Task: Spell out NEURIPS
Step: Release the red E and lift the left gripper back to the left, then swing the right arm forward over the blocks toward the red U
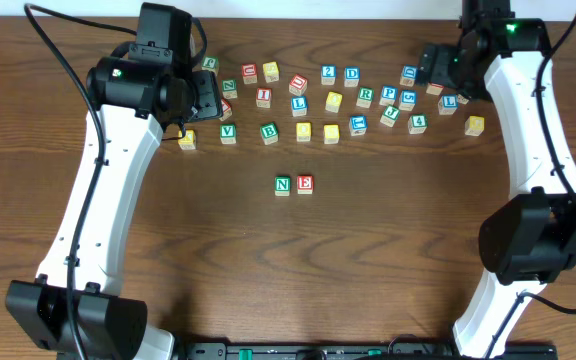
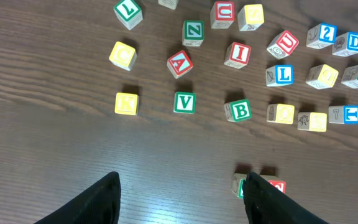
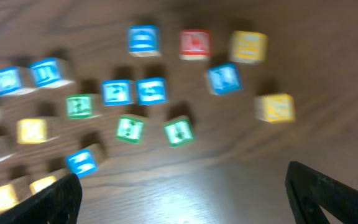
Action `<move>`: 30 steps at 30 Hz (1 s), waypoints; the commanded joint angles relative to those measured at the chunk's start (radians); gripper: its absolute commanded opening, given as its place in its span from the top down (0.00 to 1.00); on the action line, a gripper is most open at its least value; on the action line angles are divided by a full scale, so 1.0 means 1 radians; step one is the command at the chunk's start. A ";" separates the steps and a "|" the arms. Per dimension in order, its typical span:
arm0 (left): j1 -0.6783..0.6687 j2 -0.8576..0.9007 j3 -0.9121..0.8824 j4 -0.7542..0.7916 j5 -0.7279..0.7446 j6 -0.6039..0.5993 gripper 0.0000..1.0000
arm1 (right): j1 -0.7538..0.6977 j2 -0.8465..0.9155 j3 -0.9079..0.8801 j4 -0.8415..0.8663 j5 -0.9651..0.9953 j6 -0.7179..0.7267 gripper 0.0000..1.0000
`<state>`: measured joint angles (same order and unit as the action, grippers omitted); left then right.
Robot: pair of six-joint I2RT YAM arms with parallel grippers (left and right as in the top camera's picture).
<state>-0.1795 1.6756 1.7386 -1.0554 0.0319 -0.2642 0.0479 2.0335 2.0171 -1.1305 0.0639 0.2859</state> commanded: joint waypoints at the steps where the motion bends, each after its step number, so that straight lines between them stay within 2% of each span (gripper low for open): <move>1: 0.004 -0.009 0.021 -0.006 0.009 0.009 0.37 | 0.047 -0.031 0.021 0.023 -0.098 -0.129 0.01; 9: 0.005 -0.009 0.019 -0.006 0.008 0.010 0.36 | 0.179 -0.031 0.044 0.103 -0.097 -0.187 0.01; 16: 0.004 -0.009 0.019 -0.006 0.008 0.010 0.37 | 0.288 -0.010 0.045 0.244 -0.101 -0.246 0.01; 21: 0.004 -0.009 0.011 -0.007 0.008 0.010 0.37 | 0.345 0.061 0.045 0.328 -0.102 -0.280 0.03; 30: 0.004 -0.009 -0.007 -0.007 0.008 0.009 0.37 | 0.357 0.229 0.045 0.509 -0.183 -0.325 0.06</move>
<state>-0.1795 1.6756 1.7386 -1.0565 0.0322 -0.2642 0.4034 2.2147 2.0506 -0.6411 -0.0940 -0.0124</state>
